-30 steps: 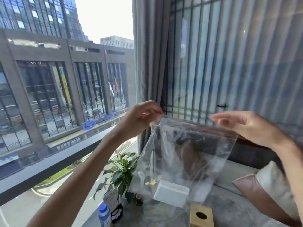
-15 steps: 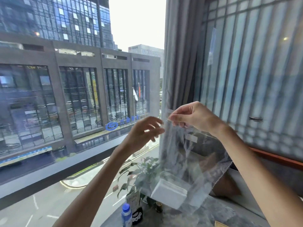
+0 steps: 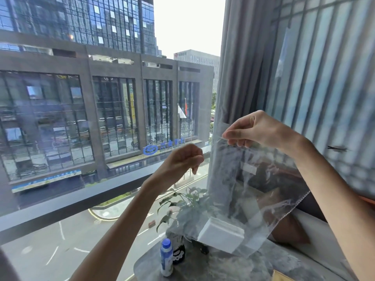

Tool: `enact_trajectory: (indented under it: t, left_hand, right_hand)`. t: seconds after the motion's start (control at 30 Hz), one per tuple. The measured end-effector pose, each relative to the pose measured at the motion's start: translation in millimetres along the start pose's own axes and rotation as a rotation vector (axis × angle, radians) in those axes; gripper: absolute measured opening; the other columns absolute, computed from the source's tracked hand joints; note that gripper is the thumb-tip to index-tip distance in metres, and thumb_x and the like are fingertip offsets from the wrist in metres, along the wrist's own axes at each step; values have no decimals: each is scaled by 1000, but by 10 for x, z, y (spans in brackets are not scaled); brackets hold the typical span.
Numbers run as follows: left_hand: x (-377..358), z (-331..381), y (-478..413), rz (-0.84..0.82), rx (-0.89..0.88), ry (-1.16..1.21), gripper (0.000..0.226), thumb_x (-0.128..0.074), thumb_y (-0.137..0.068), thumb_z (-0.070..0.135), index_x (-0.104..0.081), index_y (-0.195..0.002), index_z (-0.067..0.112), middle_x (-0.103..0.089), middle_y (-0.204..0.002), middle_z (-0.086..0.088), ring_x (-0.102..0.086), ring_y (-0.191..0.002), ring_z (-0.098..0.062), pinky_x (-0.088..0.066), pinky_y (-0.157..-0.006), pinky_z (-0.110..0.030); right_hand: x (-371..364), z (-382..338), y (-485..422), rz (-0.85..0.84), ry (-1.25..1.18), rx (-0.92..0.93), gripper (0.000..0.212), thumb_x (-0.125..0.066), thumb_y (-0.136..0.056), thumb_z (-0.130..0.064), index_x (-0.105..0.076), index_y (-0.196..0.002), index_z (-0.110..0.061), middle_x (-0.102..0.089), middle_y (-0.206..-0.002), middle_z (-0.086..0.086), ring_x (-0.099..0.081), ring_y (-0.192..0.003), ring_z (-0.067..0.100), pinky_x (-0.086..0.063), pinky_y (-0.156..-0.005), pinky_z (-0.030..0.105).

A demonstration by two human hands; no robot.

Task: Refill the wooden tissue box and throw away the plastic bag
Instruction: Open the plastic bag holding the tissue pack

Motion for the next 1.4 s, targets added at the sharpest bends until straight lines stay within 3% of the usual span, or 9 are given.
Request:
enact_trajectory:
  t: [0.13, 0.33, 0.43, 0.57, 0.73, 0.93, 1.07, 1.2, 1.4]
  left_hand:
    - [-22, -7, -24, -30, -38, -10, 8, -52, -95, -4, -52, -91, 3, -51, -72, -6, -50, -61, -6, -42, -59, -13]
    - [-35, 132, -184, -44, 25, 258, 19, -54, -96, 14, -55, -110, 1, -68, -99, -13, -63, -88, -29, -52, -77, -40]
    - [-117, 255, -246, -23, -56, 73, 20, -59, -95, 8, -62, -106, -8, -71, -90, -15, -69, -76, -24, -59, -72, -36]
    - [-188, 254, -282, 89, -47, 175, 15, -60, -94, 5, -65, -101, -7, -72, -88, -18, -67, -62, -22, -58, -59, -29]
    - [-277, 256, -292, 69, -124, 164, 13, -56, -97, 4, -68, -98, 4, -78, -91, -5, -69, -56, -19, -54, -47, -24]
    - [-197, 334, -228, 141, -188, 138, 17, -53, -98, 1, -69, -99, 6, -74, -85, -5, -66, -54, -17, -53, -49, -26]
    - [-104, 360, -129, 147, -174, 79, 31, -43, -98, -10, -65, -99, 12, -70, -100, -16, -67, -60, -23, -54, -59, -39]
    - [-46, 357, -10, 198, -172, 0, 26, -42, -96, -15, -64, -105, -3, -71, -87, -17, -64, -64, -31, -53, -64, -45]
    - [-3, 315, 41, 313, -60, 88, 29, -40, -89, -26, -63, -102, -14, -73, -67, 0, -61, -52, -22, -51, -55, -32]
  right_hand:
    - [41, -64, 59, 1, 1, 4, 32, -81, -70, -48, -82, -88, -22, -81, -84, 0, -70, -69, 8, -57, -60, 18]
    - [27, -232, 73, -27, -21, 23, 26, -80, -74, -45, -81, -89, -23, -80, -83, 0, -66, -65, 6, -49, -52, 11]
    - [12, -269, 54, -18, 10, 44, 30, -80, -73, -45, -76, -98, -29, -80, -82, -1, -67, -61, 4, -48, -50, 9]
    - [8, -258, 109, 33, 22, 88, 52, -76, -75, -46, -61, -122, -31, -78, -90, -5, -70, -72, 1, -50, -59, 8]
    - [-199, -307, 270, 403, 525, 331, 54, -74, -77, -43, -53, -121, -20, -62, -112, -11, -58, -90, -12, -44, -74, 0]
    - [-419, -374, 374, 557, 817, 400, 36, -65, -83, -54, -62, -100, -22, -62, -115, -6, -57, -110, 13, -50, -77, 25]
    - [-469, -375, 342, 492, 741, 379, 28, -65, -88, -44, -70, -102, -21, -68, -119, -6, -63, -114, 14, -58, -88, 36]
    - [-524, -386, 351, 470, 600, 420, 24, -62, -93, -33, -76, -100, -14, -73, -116, -1, -68, -108, 14, -55, -94, 32]
    - [223, -575, 501, 906, 325, 338, 22, -59, -98, -31, -74, -98, -14, -71, -110, 0, -64, -109, 16, -54, -89, 35]
Point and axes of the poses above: each hand's wrist, its own y-axis away from the middle knuckle, its own x-axis out of the back of the hand, z = x × y, the point moved 4 cm from there along -y, towards the middle knuckle
